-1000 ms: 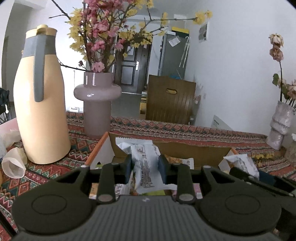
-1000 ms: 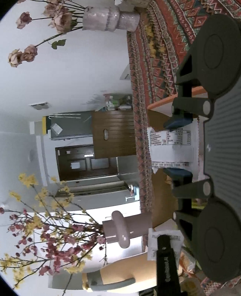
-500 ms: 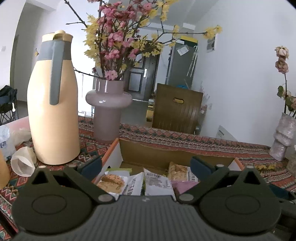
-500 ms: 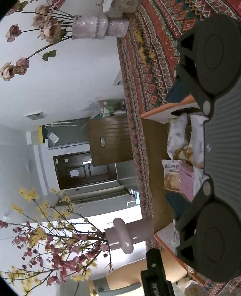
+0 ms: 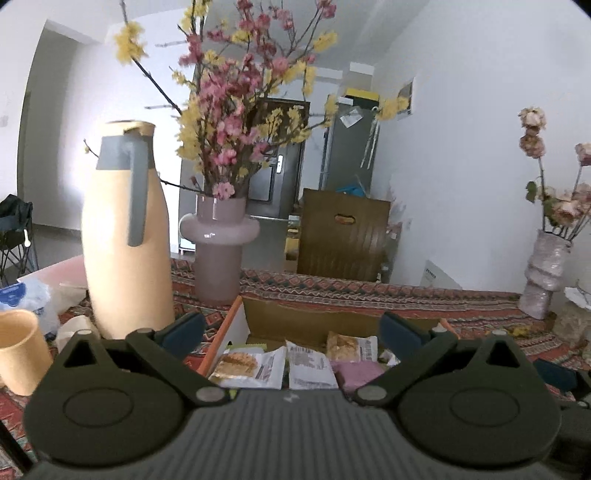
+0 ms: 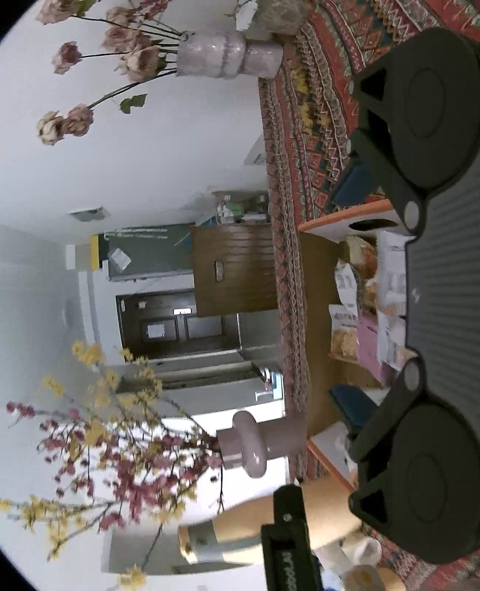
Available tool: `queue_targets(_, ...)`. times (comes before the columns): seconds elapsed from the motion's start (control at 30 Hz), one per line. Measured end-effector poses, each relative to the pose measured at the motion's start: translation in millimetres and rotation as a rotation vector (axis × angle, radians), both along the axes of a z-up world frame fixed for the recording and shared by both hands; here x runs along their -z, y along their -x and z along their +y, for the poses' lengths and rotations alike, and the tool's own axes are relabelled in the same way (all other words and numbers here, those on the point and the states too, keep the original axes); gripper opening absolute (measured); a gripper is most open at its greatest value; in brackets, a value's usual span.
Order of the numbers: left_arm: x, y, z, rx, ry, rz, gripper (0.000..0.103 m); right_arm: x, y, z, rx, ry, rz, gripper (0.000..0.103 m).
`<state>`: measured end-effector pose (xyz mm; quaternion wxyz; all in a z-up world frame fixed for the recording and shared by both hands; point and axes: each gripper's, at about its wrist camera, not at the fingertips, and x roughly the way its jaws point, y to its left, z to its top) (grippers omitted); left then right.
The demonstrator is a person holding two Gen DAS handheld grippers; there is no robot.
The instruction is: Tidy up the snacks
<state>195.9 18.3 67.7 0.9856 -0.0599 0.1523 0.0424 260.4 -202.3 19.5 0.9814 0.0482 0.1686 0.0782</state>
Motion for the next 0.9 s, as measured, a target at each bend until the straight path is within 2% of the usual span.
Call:
queue_targets(0.3,-1.7,62.8,10.9,0.028,-0.009,0.028,0.103,-9.0,68.6,-2.5,-0.047,0.038,0.006,0.103)
queue_targets(0.57,10.4,108.9,13.0,0.056,-0.027,0.063,0.103,-1.2,118.3,-3.1,-0.085,0.058,0.053,0.103)
queue_targets(0.9,26.2,148.2,8.1,0.085,-0.035,0.1,0.103,15.1,160.7,-10.7,-0.102,0.061,0.113,0.103)
